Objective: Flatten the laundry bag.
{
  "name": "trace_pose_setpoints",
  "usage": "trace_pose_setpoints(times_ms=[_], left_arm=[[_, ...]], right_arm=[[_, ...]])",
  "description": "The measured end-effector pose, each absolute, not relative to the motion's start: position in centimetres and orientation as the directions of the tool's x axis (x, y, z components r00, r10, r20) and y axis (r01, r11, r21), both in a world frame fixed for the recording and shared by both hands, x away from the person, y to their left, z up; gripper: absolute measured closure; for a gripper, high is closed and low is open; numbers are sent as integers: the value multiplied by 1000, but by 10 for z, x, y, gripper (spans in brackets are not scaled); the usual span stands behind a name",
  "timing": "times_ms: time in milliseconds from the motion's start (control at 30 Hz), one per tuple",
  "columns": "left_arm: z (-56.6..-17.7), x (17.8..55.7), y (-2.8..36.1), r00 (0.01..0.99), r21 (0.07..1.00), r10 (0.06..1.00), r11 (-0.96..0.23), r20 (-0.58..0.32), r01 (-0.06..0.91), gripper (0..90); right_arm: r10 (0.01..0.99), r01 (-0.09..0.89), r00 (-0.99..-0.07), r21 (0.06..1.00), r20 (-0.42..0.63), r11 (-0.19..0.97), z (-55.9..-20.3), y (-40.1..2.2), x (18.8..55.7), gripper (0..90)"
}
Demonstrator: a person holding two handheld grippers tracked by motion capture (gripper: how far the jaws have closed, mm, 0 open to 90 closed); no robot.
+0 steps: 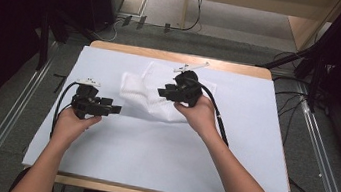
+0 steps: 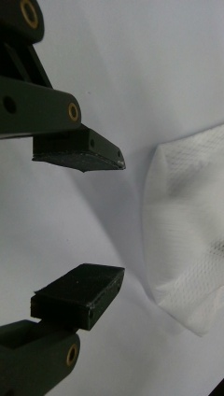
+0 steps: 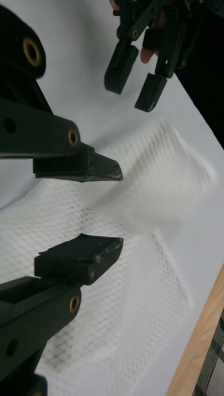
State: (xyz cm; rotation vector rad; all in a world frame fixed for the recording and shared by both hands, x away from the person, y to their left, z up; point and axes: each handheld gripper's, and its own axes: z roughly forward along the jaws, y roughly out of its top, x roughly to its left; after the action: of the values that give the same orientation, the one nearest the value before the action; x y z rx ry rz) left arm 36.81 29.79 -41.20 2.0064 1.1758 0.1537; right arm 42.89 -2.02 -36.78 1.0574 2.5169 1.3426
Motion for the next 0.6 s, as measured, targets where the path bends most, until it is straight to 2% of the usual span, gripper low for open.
trace_pose_setpoints(times_ms=[267, 400, 600], left_arm=[[-411, 379, 299, 558, 679, 793, -270, -245, 682, 413], [-413, 394, 303, 543, 674, 798, -253, -261, 695, 411], [-408, 419, 300, 560, 685, 794, -274, -235, 675, 407]], right_arm=[[648, 562, -727, 740, 227, 370, -387, -50, 424, 638], [659, 573, -718, 728, 226, 375, -397, -63, 417, 639], [668, 579, -714, 715, 212, 392, -409, -81, 401, 638]])
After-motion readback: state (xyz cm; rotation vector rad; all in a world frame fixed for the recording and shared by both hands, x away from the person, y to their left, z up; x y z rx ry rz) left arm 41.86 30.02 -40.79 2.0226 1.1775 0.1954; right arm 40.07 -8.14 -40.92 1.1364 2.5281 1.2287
